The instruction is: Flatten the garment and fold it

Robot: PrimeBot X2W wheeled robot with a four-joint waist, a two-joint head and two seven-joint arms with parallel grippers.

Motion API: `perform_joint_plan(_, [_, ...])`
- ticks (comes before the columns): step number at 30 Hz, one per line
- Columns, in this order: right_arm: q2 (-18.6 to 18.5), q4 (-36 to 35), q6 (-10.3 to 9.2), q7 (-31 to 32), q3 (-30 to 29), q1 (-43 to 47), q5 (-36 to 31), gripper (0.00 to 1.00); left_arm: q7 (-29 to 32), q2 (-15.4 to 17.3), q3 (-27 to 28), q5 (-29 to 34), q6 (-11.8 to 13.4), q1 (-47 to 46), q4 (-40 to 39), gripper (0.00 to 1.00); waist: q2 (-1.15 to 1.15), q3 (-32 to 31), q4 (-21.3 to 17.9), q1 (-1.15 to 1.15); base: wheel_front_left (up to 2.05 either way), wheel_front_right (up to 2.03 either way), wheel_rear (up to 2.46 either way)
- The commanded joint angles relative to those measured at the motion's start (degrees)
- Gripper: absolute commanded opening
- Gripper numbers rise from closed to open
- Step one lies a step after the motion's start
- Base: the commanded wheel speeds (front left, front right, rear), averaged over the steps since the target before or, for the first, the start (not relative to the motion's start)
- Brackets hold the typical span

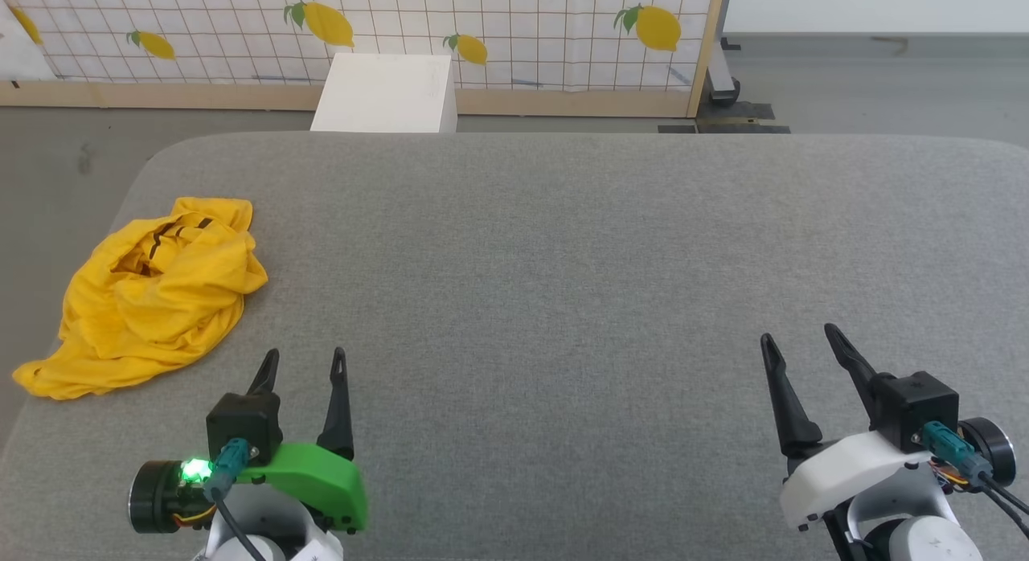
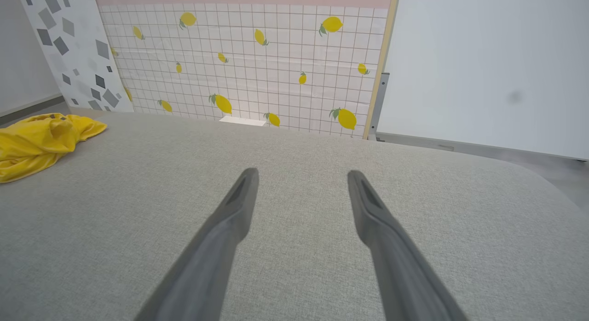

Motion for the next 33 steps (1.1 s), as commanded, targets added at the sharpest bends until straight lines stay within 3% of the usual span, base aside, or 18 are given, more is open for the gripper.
perform_joint_plan(1, [0.0,0.5,-0.01,-0.66,-0.19,0.88,0.75,1.0,-0.56,-0.02,-0.21,-0.63,0.1,0.2,0.35,1.0,0.0,-0.03,-0.01,0.0,0.0,0.0,0.0])
perform_joint_plan(18, [0.01,3.17,-0.02,-2.75,-0.9,1.47,2.5,1.0,-2.72,0.31,-0.52,-2.85,0.62,0.14,2.29,1.0,0.0,-0.54,1.92,0.0,0.0,0.0,0.0])
perform_joint_plan(33, [0.01,5.49,-0.03,-4.25,-0.55,1.86,4.2,1.0,-4.73,1.19,-0.36,-5.01,1.44,1.04,3.41,1.0,0.0,-0.87,8.98,0.0,0.0,0.0,0.0])
